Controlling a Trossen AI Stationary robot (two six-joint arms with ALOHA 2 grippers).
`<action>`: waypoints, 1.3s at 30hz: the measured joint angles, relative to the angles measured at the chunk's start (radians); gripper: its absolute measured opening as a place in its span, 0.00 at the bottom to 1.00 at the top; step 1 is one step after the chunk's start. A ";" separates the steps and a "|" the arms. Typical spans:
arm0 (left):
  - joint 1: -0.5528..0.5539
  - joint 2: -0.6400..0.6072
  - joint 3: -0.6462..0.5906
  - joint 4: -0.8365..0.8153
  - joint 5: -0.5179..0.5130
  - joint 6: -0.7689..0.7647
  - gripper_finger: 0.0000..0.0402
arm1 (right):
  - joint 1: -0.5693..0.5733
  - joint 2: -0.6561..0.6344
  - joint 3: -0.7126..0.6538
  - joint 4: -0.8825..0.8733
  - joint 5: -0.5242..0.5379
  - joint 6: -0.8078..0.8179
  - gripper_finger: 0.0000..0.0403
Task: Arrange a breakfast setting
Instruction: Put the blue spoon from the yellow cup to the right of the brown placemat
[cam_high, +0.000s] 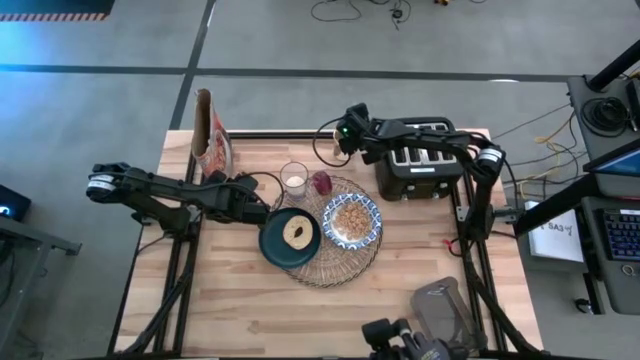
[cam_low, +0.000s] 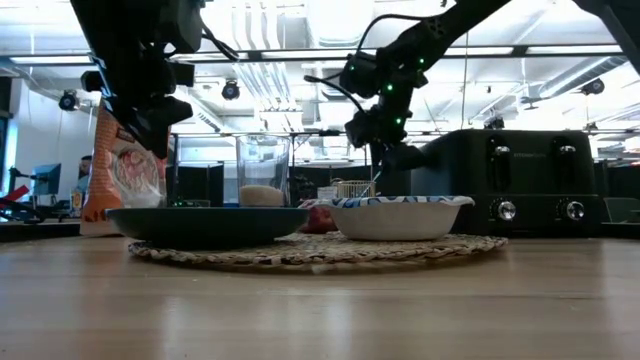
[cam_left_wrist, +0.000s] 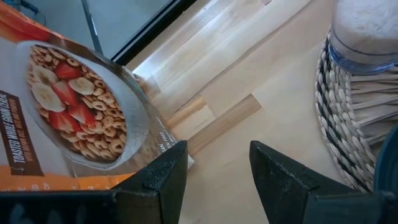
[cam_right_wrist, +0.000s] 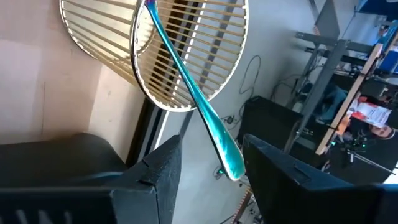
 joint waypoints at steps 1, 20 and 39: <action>0.000 0.000 0.000 0.000 0.000 0.000 0.39 | -0.001 0.003 0.000 0.006 0.001 -0.003 0.40; 0.000 0.000 0.000 0.001 0.000 0.011 0.39 | -0.041 0.016 -0.001 0.072 -0.009 -0.052 0.25; 0.000 0.000 0.000 0.006 0.000 0.019 0.39 | -0.048 0.016 -0.001 0.071 -0.043 -0.026 0.03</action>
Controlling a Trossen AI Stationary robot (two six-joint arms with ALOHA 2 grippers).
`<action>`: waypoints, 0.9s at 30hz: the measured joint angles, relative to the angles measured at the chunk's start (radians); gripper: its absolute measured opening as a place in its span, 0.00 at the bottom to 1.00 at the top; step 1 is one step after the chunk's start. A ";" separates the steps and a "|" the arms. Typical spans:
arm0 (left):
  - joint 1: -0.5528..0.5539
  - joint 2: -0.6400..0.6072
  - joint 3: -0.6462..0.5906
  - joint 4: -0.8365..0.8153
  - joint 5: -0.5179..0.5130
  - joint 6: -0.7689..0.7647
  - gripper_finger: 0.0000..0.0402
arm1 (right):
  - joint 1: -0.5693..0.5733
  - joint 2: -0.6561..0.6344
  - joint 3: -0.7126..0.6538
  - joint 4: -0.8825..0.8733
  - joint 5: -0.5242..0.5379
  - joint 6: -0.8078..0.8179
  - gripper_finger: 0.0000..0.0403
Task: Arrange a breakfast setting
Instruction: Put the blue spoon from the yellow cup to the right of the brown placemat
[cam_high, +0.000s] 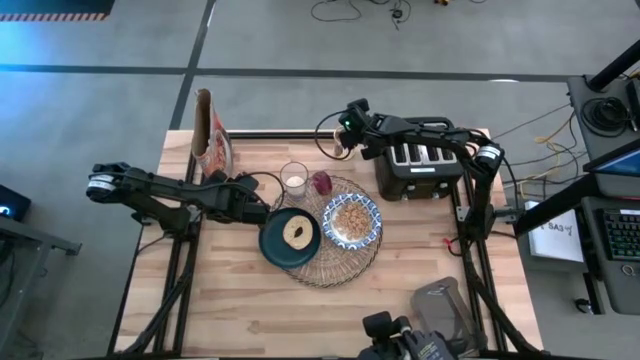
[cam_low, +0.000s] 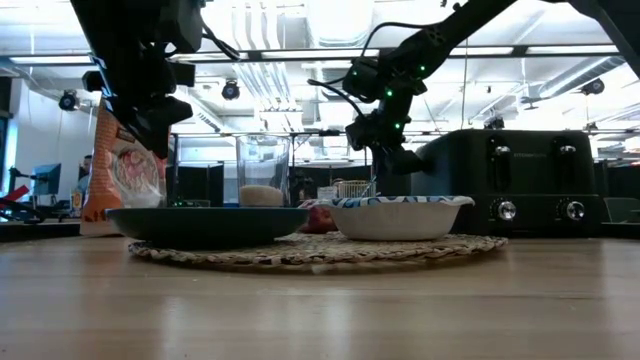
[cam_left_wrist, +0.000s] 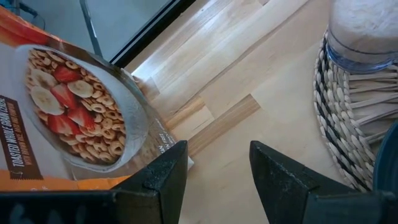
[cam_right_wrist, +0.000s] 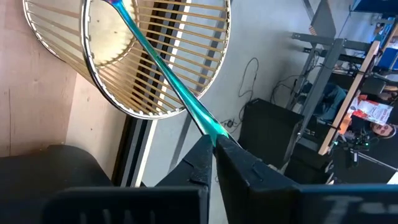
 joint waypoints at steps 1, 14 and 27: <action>0.000 0.000 0.000 0.000 0.000 0.000 0.39 | 0.003 0.000 0.000 -0.001 0.001 -0.001 0.03; 0.000 0.000 0.000 0.002 0.000 0.000 0.39 | 0.056 -0.011 0.019 -0.016 0.092 -0.039 0.05; 0.000 0.000 0.000 0.007 0.000 0.000 0.39 | 0.064 -0.011 0.059 -0.113 0.090 0.042 0.29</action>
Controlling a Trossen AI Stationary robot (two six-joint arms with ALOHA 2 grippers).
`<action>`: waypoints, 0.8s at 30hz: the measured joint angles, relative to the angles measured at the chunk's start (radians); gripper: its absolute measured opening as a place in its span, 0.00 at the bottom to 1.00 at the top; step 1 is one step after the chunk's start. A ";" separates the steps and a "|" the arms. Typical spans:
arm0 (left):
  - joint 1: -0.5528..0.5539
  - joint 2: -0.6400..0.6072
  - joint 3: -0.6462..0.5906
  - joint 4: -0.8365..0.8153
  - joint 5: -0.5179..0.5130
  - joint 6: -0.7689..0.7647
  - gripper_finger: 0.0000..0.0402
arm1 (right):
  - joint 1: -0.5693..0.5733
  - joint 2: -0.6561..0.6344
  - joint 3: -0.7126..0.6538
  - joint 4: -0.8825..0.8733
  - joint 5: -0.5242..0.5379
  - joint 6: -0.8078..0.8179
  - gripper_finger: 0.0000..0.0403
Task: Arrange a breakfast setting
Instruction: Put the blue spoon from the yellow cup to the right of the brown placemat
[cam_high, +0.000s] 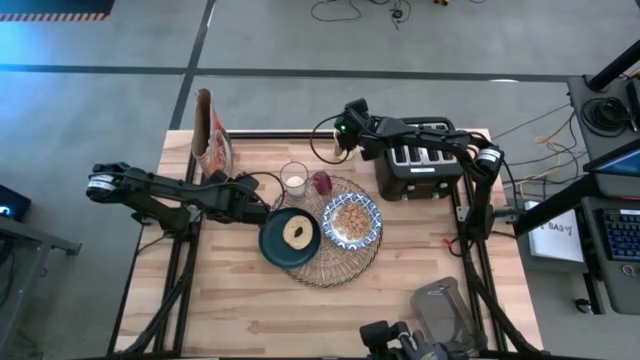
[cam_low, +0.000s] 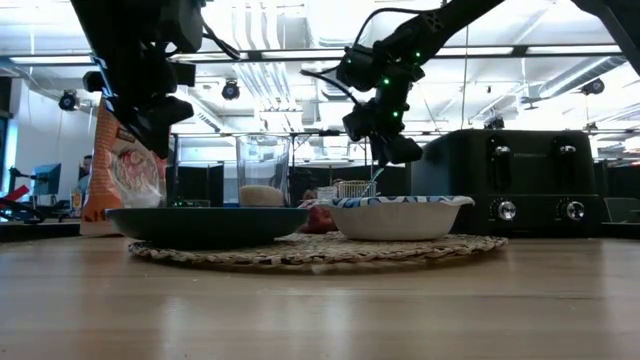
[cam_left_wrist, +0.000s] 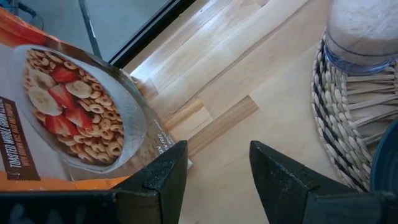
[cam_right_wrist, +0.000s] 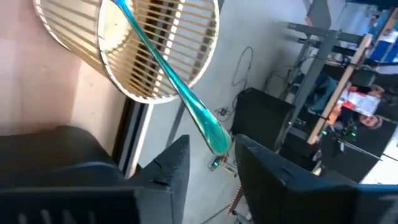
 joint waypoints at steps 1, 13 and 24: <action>0.000 0.000 0.000 0.001 0.000 0.000 0.39 | 0.000 0.000 0.000 -0.003 -0.011 0.002 0.30; 0.000 0.000 0.000 0.005 0.000 0.000 0.39 | -0.028 0.044 0.002 0.020 -0.028 -0.082 0.35; 0.000 0.000 0.000 0.006 -0.018 0.004 0.39 | -0.052 0.094 0.001 0.140 0.011 -0.225 0.34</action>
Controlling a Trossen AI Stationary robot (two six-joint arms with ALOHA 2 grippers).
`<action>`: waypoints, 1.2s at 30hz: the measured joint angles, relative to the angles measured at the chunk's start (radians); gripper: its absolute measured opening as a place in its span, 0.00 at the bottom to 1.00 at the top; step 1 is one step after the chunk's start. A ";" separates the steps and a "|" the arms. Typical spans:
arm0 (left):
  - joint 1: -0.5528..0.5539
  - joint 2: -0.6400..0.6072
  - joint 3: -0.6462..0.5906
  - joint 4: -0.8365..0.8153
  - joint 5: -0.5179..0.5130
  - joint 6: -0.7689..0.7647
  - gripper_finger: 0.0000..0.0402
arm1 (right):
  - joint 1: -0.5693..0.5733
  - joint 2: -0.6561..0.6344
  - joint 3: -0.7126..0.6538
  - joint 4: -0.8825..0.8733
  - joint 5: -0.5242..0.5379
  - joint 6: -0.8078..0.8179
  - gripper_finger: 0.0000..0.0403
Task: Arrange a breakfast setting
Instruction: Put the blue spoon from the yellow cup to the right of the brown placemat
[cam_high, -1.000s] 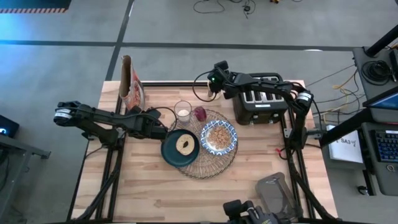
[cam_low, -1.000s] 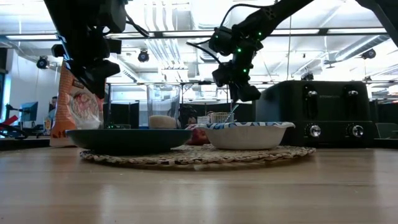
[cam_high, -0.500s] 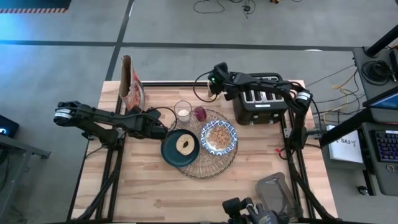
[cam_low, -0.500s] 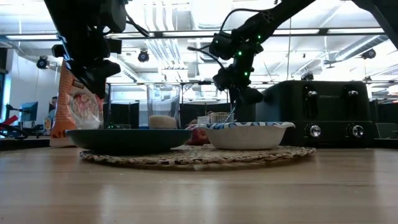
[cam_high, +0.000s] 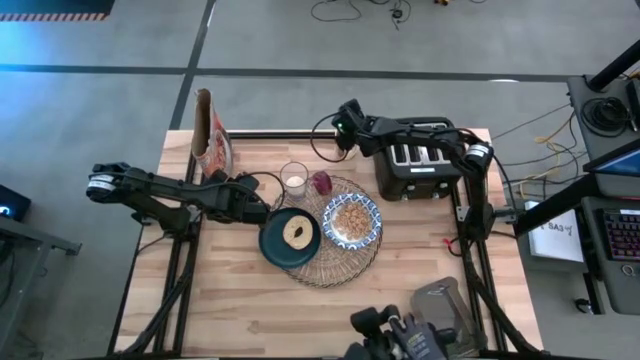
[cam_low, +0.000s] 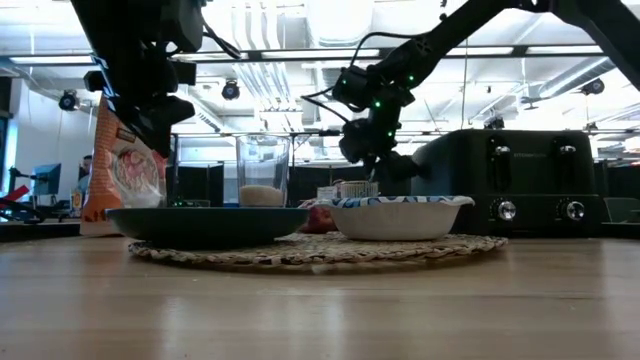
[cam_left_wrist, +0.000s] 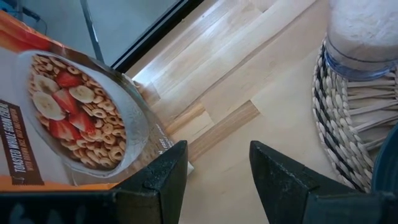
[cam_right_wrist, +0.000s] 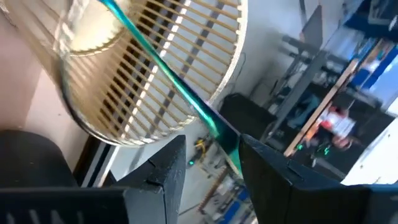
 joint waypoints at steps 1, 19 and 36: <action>0.000 0.000 0.000 0.000 0.000 0.000 0.39 | -0.001 0.006 0.000 0.002 0.000 -0.021 0.35; 0.000 0.000 0.000 -0.001 -0.002 0.000 0.39 | 0.030 0.013 0.000 -0.014 0.052 -0.045 0.04; 0.000 0.000 0.000 -0.001 -0.002 0.000 0.39 | 0.130 -0.092 0.001 -0.047 0.013 0.043 0.02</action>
